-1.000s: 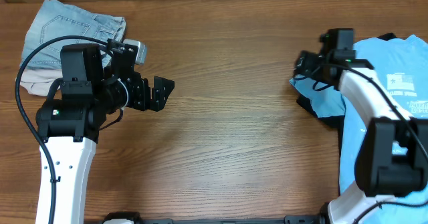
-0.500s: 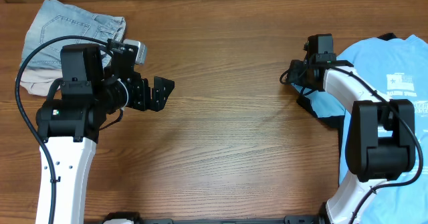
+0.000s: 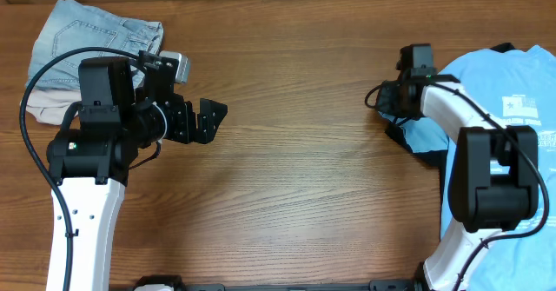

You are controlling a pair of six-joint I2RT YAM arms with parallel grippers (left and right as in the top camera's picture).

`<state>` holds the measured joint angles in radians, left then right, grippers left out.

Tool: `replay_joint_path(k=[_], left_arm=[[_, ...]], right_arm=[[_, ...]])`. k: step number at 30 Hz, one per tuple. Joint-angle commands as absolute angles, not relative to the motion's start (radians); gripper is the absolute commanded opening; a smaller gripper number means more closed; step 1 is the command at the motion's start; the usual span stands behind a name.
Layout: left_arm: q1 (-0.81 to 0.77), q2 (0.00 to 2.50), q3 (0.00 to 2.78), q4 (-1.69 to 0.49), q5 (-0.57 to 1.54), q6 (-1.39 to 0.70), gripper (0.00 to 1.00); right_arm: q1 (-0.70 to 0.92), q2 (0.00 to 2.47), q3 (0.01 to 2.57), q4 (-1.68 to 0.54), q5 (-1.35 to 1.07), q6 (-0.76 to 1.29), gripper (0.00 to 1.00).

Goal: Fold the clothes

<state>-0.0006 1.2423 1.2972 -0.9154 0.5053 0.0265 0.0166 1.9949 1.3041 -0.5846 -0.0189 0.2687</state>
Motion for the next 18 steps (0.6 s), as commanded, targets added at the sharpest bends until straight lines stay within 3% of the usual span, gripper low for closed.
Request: replay_joint_path(k=[1,8,18], left_arm=[[-0.006,1.248,1.324,-0.913,0.504,0.011,1.00],[0.002,1.248,1.329,-0.894,0.453,0.007,1.00],[0.076,1.247,1.410,-0.893,0.453,-0.035,1.00]], right_arm=[[-0.037,1.872,1.412,-0.637,0.007,0.270,0.04],[-0.186,1.726,1.618,-0.823,0.006,0.270,0.04],[-0.334,1.656,1.682,-0.860,-0.088,0.197,0.04]])
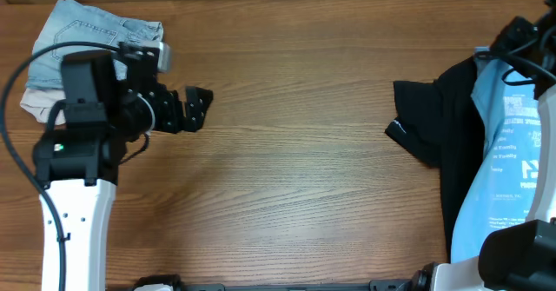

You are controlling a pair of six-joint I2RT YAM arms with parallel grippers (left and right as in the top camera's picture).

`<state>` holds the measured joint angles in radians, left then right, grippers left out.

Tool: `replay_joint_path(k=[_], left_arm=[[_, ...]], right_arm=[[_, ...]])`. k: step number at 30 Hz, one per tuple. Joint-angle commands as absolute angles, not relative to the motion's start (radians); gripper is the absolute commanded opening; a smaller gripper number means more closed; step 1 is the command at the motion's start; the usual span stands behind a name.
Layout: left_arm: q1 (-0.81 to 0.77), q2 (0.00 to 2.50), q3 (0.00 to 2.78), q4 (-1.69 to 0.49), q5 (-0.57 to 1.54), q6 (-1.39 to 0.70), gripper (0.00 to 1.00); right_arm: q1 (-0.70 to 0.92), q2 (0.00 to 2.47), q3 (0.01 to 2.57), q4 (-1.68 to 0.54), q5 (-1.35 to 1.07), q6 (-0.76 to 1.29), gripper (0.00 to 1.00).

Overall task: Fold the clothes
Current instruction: 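Drag the T-shirt leftward to the table center with the right gripper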

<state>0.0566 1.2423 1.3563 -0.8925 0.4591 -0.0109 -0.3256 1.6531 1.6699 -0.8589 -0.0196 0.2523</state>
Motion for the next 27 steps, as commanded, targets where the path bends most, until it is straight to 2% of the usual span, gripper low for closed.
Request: replay_joint_path(k=[1,9,14,17,24,25,26,27], left_arm=[[0.079,1.247,1.420,-0.894,0.455,-0.037,1.00],[0.095,1.247,1.445,-0.901,0.427,-0.041,1.00],[0.142,1.245,1.475,-0.910,0.390,-0.047,1.00],[0.204,1.245,1.514,-0.912,0.390,-0.088,1.00],[0.336,1.245,1.591,-0.912,0.392,-0.094,1.00],[0.345,1.245,1.599,-0.912,0.392,-0.094,1.00],[0.354,1.245,1.607,-0.912,0.392,-0.094,1.00],[0.362,1.245,1.615,-0.911,0.392,-0.093,1.00]], right_arm=[[-0.336,1.656,1.682,-0.860,-0.113,0.178,0.04],[-0.307,1.650,1.705,-0.872,-0.284,0.148,0.04],[-0.194,1.612,1.851,-0.949,-0.494,0.148,0.04],[-0.017,1.587,1.968,-1.013,-0.553,0.108,0.04],[0.621,1.603,2.032,-1.022,-0.540,0.070,0.04],[0.708,1.623,2.029,-1.019,-0.539,0.070,0.09],[0.775,1.642,2.029,-1.021,-0.530,0.070,0.18],[0.833,1.662,2.029,-1.028,-0.503,0.070,0.33]])
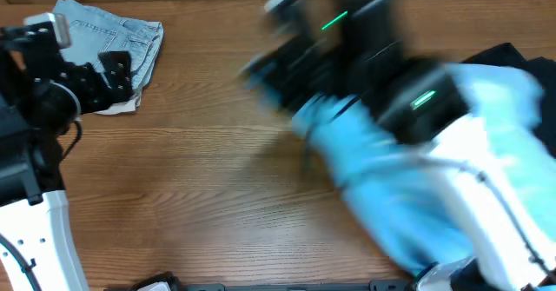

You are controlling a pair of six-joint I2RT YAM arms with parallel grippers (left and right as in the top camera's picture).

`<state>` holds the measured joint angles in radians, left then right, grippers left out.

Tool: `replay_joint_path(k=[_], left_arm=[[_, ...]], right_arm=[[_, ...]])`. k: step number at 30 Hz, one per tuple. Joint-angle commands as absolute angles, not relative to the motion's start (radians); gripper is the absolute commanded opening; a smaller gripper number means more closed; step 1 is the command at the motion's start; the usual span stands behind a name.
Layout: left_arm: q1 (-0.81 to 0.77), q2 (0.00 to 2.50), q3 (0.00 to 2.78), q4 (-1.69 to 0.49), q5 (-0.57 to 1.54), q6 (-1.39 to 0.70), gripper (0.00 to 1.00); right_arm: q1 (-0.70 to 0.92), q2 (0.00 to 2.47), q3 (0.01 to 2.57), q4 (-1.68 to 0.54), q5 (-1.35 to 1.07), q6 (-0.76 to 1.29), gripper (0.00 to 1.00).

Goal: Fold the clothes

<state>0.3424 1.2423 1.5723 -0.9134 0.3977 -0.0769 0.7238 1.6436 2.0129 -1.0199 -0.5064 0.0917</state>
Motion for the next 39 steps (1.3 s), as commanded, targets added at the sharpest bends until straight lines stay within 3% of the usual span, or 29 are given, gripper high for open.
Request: replay_joint_path(k=[1,2,4,8,13,23,29,32,36,39], left_arm=[[0.371,1.245,1.626,-0.908,0.392,-0.090,1.00],[0.378,1.245,1.637,-0.907,0.391,-0.090,1.00],[0.390,1.245,1.662,-0.905,0.391,-0.089,1.00],[0.392,1.245,1.695,-0.883,0.411,-0.089,1.00],[0.363,1.261,1.695,-0.907,0.525,-0.042,1.00],[0.139,1.471,1.695,-0.991,0.514,0.065,1.00],[0.112,1.562,1.695,-0.998,0.521,0.067,1.00],[0.110,1.562,1.695,-0.983,0.522,0.067,1.00],[0.109,1.563,1.695,-1.006,0.521,0.068,0.99],[0.109,1.563,1.695,-1.029,0.519,0.101,0.98]], right_arm=[[0.886,1.682,2.029,-1.039,-0.449,0.070,0.37],[0.920,1.694,2.029,-1.049,-0.391,0.070,0.41],[0.953,1.706,2.029,-1.069,-0.290,0.071,0.60],[0.931,1.688,2.040,-1.092,-0.261,0.071,0.68],[0.828,1.625,2.044,-1.095,-0.168,0.142,0.73],[0.486,1.547,2.043,-1.174,-0.123,0.316,0.79],[0.315,1.598,2.025,-1.366,-0.119,0.369,0.79],[0.235,1.647,1.974,-1.464,-0.120,0.368,0.68],[0.172,1.713,1.839,-1.462,-0.122,0.368,0.44],[0.150,1.775,1.709,-1.395,-0.124,0.368,0.48]])
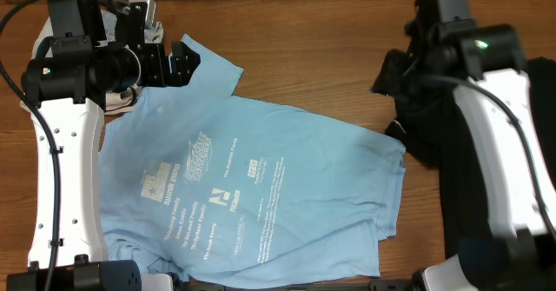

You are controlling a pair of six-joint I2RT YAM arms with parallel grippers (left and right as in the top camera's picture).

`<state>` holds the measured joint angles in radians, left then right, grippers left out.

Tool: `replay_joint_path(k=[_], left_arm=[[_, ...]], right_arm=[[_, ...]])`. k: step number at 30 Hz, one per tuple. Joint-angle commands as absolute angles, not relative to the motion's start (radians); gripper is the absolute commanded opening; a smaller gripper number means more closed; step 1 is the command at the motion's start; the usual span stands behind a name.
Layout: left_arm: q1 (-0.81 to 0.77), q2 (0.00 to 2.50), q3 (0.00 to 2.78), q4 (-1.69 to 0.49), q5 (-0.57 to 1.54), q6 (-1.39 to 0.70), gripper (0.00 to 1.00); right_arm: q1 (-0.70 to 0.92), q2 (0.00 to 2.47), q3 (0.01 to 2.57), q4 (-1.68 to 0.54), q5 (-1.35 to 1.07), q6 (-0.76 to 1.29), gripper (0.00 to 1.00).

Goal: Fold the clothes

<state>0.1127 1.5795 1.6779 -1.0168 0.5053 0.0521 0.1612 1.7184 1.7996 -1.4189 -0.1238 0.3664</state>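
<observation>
A light blue T-shirt (252,187) with white print lies spread out, print up, over the left and middle of the table. My left gripper (181,62) is at the shirt's upper left sleeve, and its fingers look open. My right gripper (388,72) is off the shirt, beyond its right edge, above a black garment (421,139). Its jaws are dark against that cloth and cannot be made out.
The black garment lies crumpled at the right under the right arm. A pale piece of cloth (115,107) shows by the left arm at the shirt's upper left edge. Bare wood (304,48) runs along the back between the arms.
The blue shirt was bunched at the right gripper in mid-table, blurred. It now lies spread flat at left and centre. The right gripper is back at the right. The left gripper is at the sleeve.
The blue shirt first lay at the far right over a black garment, with the right gripper at its edge and denim shorts at the back left. Then it hung lifted at the right, then was bunched over mid-table. Now it lies spread, covering the shorts' place.
</observation>
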Motion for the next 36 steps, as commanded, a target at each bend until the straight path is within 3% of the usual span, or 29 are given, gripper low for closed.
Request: replay_joint_path(k=[1,8,13,19,22,26,33,36], left_arm=[[0.109,1.563,1.695,-1.039,0.516,0.116,0.98],[0.108,1.585,1.695,-1.113,0.430,0.157,0.94],[0.108,1.642,1.695,-1.130,0.432,0.157,0.81],[0.108,1.701,1.695,-1.140,0.438,0.157,0.81],[0.108,1.718,1.695,-1.135,0.438,0.157,0.80],[0.108,1.740,1.695,-1.139,0.438,0.157,0.79],[0.108,1.749,1.694,-1.129,0.437,0.158,0.80],[0.108,1.749,1.694,-1.124,0.438,0.157,0.80]], right_arm=[[0.145,1.796,1.673,-1.376,-0.124,0.370,0.50],[0.109,1.908,1.489,-1.231,-0.142,0.386,0.58],[0.109,1.941,1.387,-1.053,-0.132,0.387,0.51],[0.112,1.942,1.307,-0.910,-0.151,0.385,0.50],[0.113,1.942,1.253,-0.835,-0.170,0.373,0.62],[0.119,1.942,1.185,-0.751,-0.192,0.364,0.61],[0.119,1.942,1.129,-0.675,-0.213,0.340,0.42],[0.118,1.942,1.127,-0.627,-0.210,0.340,0.22]])
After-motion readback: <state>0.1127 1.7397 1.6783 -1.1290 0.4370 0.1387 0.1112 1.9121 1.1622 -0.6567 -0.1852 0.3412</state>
